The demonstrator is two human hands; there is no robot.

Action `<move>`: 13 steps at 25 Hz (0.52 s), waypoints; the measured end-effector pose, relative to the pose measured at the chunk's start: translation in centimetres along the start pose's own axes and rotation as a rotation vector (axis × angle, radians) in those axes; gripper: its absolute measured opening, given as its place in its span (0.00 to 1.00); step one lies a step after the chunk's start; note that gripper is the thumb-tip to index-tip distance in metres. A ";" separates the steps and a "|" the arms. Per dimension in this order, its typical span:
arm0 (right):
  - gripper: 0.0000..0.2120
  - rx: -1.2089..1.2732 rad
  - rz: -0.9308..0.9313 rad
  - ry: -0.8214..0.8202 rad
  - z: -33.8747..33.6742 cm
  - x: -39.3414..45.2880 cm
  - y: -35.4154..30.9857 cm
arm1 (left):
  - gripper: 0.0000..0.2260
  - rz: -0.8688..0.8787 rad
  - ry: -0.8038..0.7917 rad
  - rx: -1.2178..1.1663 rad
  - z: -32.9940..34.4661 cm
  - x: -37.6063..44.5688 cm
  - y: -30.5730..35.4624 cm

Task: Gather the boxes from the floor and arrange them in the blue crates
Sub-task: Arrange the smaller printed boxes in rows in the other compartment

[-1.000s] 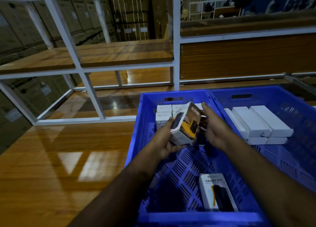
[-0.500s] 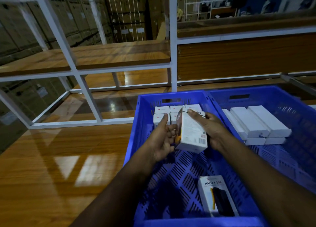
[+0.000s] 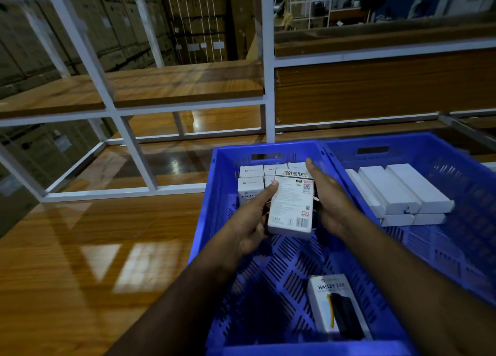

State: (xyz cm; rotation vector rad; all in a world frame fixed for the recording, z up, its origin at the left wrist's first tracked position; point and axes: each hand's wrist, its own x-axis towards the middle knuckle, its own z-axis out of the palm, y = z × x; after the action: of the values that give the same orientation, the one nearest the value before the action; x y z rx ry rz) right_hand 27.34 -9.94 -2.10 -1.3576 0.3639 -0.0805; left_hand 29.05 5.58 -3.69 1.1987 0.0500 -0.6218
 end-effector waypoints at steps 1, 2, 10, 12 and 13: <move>0.23 0.011 0.004 0.003 0.1 0.0 -0.1 | 0.18 -0.009 0.006 -0.020 -0.1 0.0 0.0; 0.23 0.039 0.007 0.004 0.1 0.0 -0.2 | 0.18 -0.025 0.018 -0.056 -0.2 0.0 0.2; 0.15 0.007 -0.047 -0.068 0.2 -0.2 0.2 | 0.19 -0.100 -0.023 -0.034 -0.2 0.1 -0.2; 0.16 -0.013 0.057 -0.013 -0.1 0.0 0.3 | 0.19 -0.131 -0.058 -0.060 -0.1 -0.3 -0.1; 0.16 -0.006 0.108 -0.002 -0.2 0.0 0.3 | 0.19 -0.135 -0.065 -0.072 0.0 -0.4 -0.1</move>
State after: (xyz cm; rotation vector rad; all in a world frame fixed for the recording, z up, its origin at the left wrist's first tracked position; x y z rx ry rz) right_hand 27.19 -10.09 -2.46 -1.3415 0.4351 0.0112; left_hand 28.67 5.73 -3.66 1.1111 0.0982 -0.7706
